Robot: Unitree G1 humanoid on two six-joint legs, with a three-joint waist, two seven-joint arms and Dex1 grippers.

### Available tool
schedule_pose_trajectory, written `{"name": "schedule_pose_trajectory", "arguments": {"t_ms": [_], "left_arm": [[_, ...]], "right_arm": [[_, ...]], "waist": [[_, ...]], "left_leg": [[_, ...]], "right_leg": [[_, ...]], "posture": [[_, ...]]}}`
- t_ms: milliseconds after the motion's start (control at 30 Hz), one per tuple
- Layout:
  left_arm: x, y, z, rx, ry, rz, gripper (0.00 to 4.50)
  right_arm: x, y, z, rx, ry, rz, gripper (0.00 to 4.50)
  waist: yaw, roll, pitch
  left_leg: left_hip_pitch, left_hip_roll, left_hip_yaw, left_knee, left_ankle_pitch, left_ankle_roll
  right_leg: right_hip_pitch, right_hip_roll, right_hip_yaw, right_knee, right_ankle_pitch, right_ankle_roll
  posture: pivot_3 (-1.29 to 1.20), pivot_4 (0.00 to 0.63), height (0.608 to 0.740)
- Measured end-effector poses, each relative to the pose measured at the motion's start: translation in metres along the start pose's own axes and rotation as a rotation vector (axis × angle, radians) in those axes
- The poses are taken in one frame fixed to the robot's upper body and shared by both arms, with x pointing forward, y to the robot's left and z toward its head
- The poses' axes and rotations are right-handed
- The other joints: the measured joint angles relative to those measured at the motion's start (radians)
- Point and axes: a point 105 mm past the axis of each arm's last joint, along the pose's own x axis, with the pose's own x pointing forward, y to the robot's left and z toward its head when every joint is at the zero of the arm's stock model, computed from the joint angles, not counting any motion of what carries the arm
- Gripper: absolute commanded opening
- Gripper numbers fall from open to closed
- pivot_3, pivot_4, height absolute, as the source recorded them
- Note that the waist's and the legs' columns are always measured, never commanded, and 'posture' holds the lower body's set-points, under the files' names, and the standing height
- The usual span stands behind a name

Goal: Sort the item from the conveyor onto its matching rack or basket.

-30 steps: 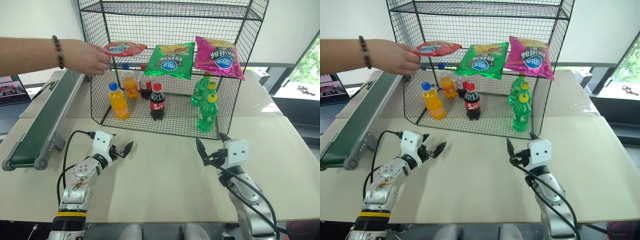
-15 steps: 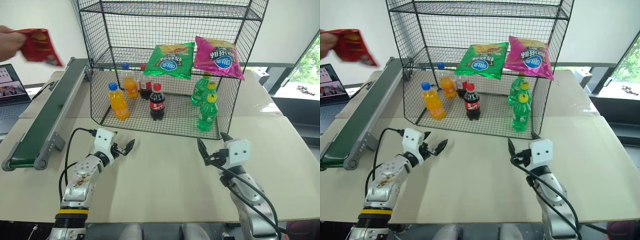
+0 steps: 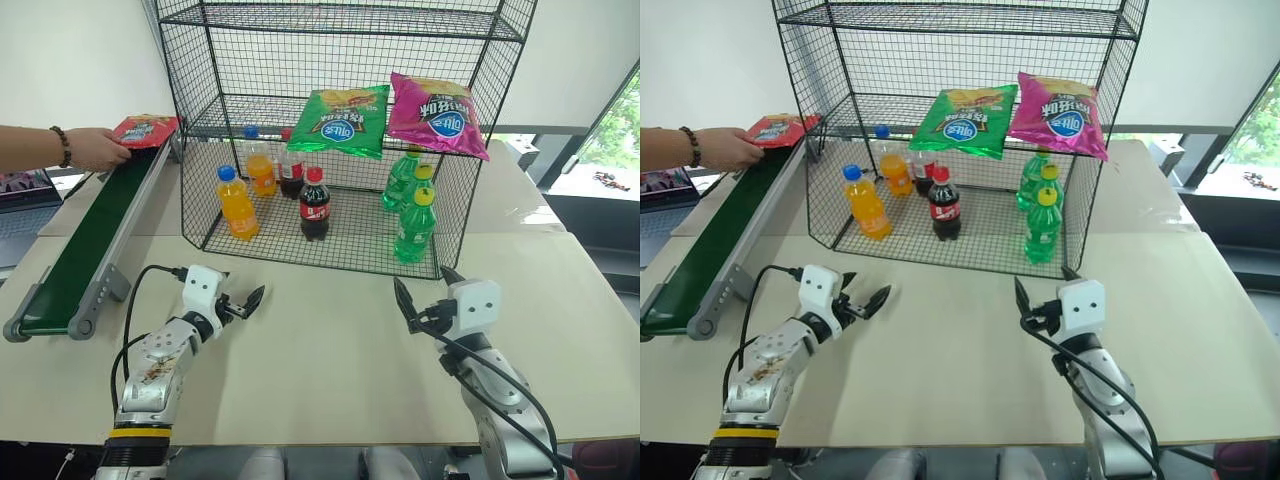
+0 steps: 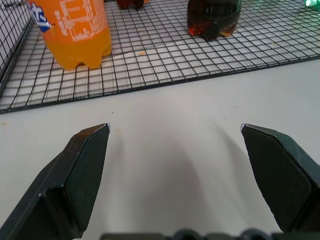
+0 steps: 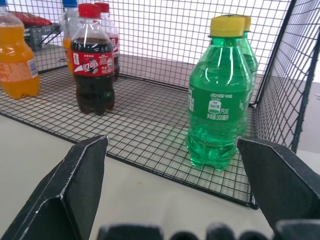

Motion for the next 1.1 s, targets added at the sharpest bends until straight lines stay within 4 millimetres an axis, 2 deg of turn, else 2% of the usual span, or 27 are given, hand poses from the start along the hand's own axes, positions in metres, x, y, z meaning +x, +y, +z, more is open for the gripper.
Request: {"name": "schedule_pose_trajectory", "arguments": {"t_ms": [100,200,300,333,367,533,600,633,700,867,1100], "left_arm": [[-0.009,0.006,0.006,-0.021,-0.016,-0.001,4.48],[-0.028,0.006,0.018,-0.052,-0.023,-0.041,4.48],[-0.047,0.006,0.034,-0.104,-0.053,-0.053,4.48],[-0.055,0.008,0.041,-0.133,-0.070,-0.046,4.48],[-0.073,0.014,0.048,-0.217,-0.092,-0.026,4.48],[-0.119,0.043,0.065,-0.452,-0.165,0.071,4.48],[-0.131,0.049,0.065,-0.532,-0.188,0.095,4.48],[-0.153,0.062,0.061,-0.672,-0.245,0.158,4.48],[-0.177,0.080,0.056,-0.819,-0.339,0.263,4.48],[-0.218,0.108,0.047,-1.053,-0.516,0.426,4.48],[-0.237,0.128,0.019,-1.223,-0.589,0.532,4.48]], "right_arm": [[0.008,0.003,0.009,-0.006,-0.031,0.044,4.50],[0.024,0.007,0.028,-0.011,-0.087,0.139,4.50],[0.032,0.014,0.041,-0.014,-0.114,0.254,4.50],[0.033,0.018,0.045,-0.014,-0.122,0.303,4.50],[0.034,0.026,0.052,-0.008,-0.127,0.407,4.50],[0.033,0.048,0.073,0.032,-0.159,0.675,4.50],[0.030,0.054,0.076,0.040,-0.164,0.750,4.50],[0.027,0.067,0.079,0.066,-0.162,0.881,4.50],[0.022,0.077,0.085,0.075,-0.177,1.017,4.50],[0.021,0.091,0.100,0.091,-0.227,1.196,4.50],[0.024,0.110,0.116,0.115,-0.313,1.292,4.50]], "waist": [[-0.002,0.000,0.000],[-0.007,0.000,0.000],[-0.008,0.000,0.000],[-0.005,0.000,0.000],[-0.006,0.000,0.000],[-0.004,0.000,0.000],[-0.004,0.000,0.000],[-0.004,0.001,0.001],[-0.005,0.001,0.001],[0.009,0.000,0.001],[0.010,0.000,0.001]], "left_leg": [[0.000,0.001,0.000,0.000,0.000,0.000],[0.000,0.002,0.000,0.000,0.000,0.000],[0.000,0.003,0.000,0.000,0.000,0.001],[0.000,0.003,0.000,0.000,-0.001,0.001],[0.000,0.004,0.000,0.001,-0.001,0.002],[0.001,0.005,-0.001,0.005,-0.005,0.009],[0.001,0.005,-0.001,0.007,-0.006,0.011],[0.001,0.006,-0.001,0.010,-0.009,0.015],[0.002,0.007,-0.001,0.012,-0.011,0.018],[0.004,0.007,-0.002,0.012,-0.011,0.018],[0.006,0.007,-0.002,0.011,-0.011,0.018]], "right_leg": [[0.000,0.001,0.000,0.000,0.000,0.000],[0.000,0.002,0.001,0.000,0.000,0.000],[0.000,0.003,0.001,0.000,0.000,0.000],[0.000,0.003,0.001,0.000,0.000,-0.001],[0.000,0.003,0.002,0.000,0.000,-0.001],[0.002,0.005,0.002,0.001,0.000,-0.002],[0.002,0.006,0.002,0.001,0.000,-0.002],[0.003,0.007,0.002,0.002,-0.001,-0.003],[0.004,0.007,0.002,0.002,-0.001,-0.004],[0.008,0.008,0.001,0.001,-0.001,-0.005],[0.009,0.009,0.001,0.000,-0.002,-0.006]], "posture": [[0.00,0.150,0.738],[0.00,0.150,0.738],[0.00,0.150,0.738],[0.00,0.150,0.738],[0.00,0.150,0.738],[0.00,0.150,0.738],[0.00,0.150,0.738],[0.00,0.150,0.738],[0.00,0.150,0.738],[0.00,0.150,0.738],[0.00,0.150,0.738]]}}
